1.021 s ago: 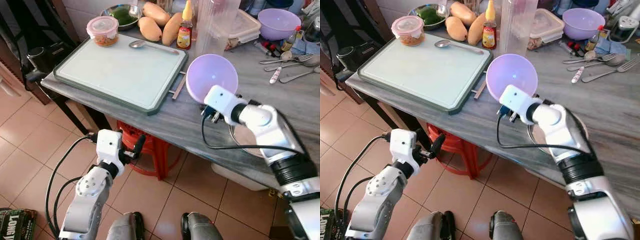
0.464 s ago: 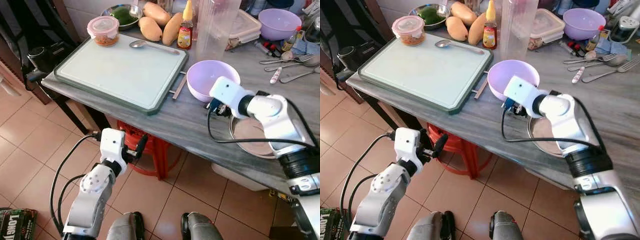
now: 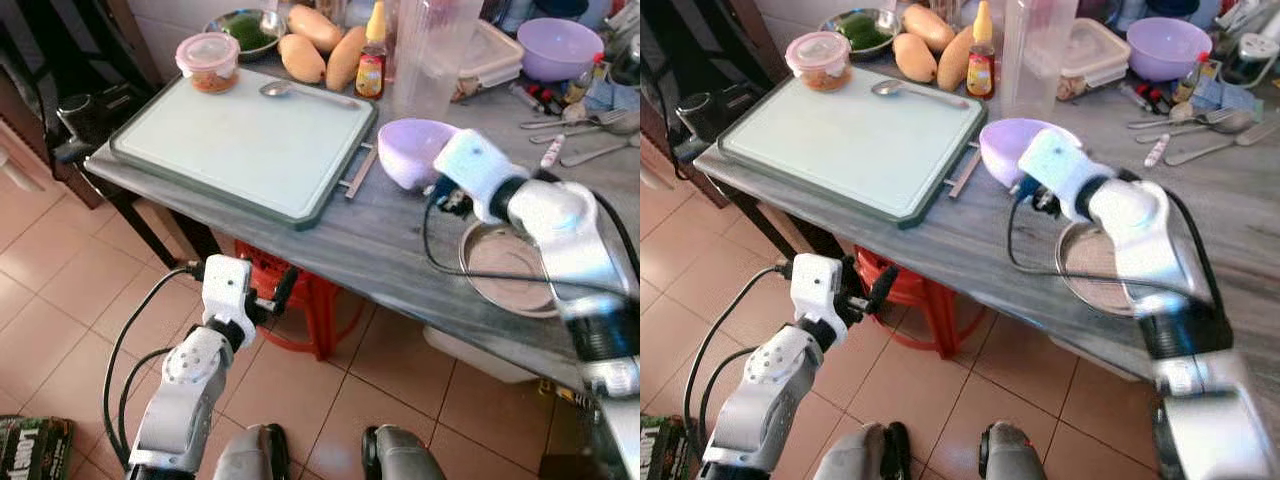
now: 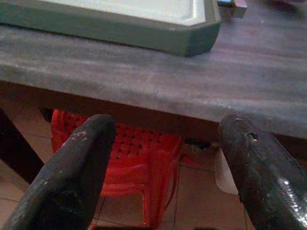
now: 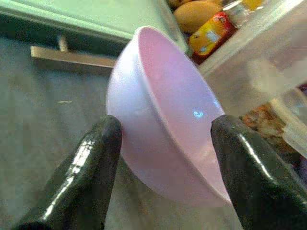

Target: Setting the table

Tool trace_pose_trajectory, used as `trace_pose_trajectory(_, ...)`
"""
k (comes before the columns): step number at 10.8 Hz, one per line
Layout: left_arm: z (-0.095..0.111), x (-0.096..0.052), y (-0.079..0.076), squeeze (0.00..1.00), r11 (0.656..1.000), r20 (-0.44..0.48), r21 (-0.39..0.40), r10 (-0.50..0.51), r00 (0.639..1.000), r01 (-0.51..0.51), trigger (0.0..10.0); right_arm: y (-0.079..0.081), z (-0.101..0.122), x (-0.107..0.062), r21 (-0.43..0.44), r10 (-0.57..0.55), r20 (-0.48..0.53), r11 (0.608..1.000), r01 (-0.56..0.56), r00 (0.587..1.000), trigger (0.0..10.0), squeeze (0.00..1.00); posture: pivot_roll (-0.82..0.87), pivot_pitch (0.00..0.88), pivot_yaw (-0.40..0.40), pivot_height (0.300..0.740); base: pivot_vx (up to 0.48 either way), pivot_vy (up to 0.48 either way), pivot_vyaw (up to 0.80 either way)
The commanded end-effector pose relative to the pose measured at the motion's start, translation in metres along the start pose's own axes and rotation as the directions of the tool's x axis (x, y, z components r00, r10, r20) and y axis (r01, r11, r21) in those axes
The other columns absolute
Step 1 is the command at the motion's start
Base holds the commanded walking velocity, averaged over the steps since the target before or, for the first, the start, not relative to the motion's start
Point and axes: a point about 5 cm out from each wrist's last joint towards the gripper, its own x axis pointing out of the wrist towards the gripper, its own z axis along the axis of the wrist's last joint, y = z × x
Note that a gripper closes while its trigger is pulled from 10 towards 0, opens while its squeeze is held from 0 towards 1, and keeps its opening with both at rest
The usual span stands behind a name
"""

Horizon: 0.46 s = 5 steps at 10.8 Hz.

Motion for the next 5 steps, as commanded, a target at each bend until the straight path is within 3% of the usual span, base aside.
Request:
trace_pose_trajectory(1, -0.005, -0.003, 0.0, 0.0, 1.0, -0.021, 0.007, 0.003, 1.0, -0.003, 10.0, 0.001, 0.007, -0.004, 0.018, -0.036, 0.053, 0.999, 0.036, 0.998, 10.0, 0.0, -0.07, 0.148, 0.06, 0.74, 0.0, 0.0, 0.0)
trace_pose_trajectory(3, -0.006, -0.003, -0.001, 0.0, 1.0, -0.028, 0.011, -0.01, 1.0, 0.011, 10.0, 0.014, 0.015, -0.009, 0.076, -0.048, 0.113, 0.996, 0.039, 0.992, 10.0, 0.0, -0.08, 0.156, 0.064, 0.74, 0.0, 0.0, 0.0)
trace_pose_trajectory(5, -0.007, -0.005, -0.001, 0.0, 1.0, -0.031, 0.014, -0.013, 0.999, 0.013, 10.0, 0.024, 0.019, -0.02, 0.171, -0.14, 0.157, 0.979, 0.112, 0.978, 10.0, 0.0, -0.08, 0.162, 0.054, 0.74, 0.0, 0.0, 0.0)
